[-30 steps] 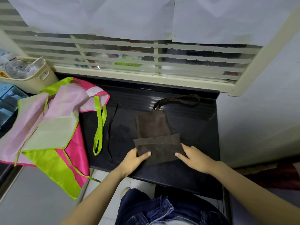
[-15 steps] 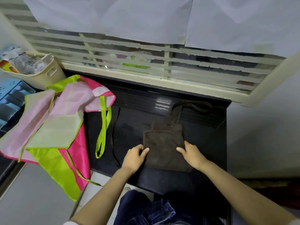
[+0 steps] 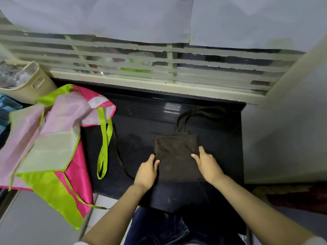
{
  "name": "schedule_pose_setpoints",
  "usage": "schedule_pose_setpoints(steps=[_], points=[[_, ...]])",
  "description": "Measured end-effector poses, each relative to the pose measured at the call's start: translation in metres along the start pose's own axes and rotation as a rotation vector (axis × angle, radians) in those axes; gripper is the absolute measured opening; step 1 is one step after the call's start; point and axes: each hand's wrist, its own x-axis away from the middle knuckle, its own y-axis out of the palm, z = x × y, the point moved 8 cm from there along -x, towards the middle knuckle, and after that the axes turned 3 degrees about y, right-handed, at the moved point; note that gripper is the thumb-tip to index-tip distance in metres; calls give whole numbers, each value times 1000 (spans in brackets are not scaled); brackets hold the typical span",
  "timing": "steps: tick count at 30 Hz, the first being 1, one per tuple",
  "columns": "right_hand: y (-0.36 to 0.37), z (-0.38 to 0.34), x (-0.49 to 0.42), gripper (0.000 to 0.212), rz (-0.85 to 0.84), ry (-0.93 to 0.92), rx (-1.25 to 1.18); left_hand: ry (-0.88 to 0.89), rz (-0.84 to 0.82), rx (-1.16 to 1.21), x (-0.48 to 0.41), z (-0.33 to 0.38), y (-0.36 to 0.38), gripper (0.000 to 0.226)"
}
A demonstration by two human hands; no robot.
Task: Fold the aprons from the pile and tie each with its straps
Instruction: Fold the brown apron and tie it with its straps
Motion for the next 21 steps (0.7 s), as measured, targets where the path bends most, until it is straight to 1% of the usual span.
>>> schedule_pose_setpoints(steps=[2,4,6,11,14,18,21], points=[[-4,-5,1,38,-14,-51,-6,-24,-4,33,0,-3,0,21],[-9,-6,0,44,-29,-41,-66,-56,-4,65,0,-7,-1,23],[-10,-5,-4,42,-27,-27,-114,-68,-7,92,0,-7,-1,26],[-8,-7,-10,33,-23,19,-99,-74,19,159,5,-7,-4,29],[-10,-12,-13,34,-12,44,-89,-81,30,182,9,-7,-5,30],[-8,-20,-14,35,-21,23,-43,-104,45,195,13,-9,-6,28],[-7,-23,-10,31,-17,-30,27,-141,45,203,13,-10,-6,18]])
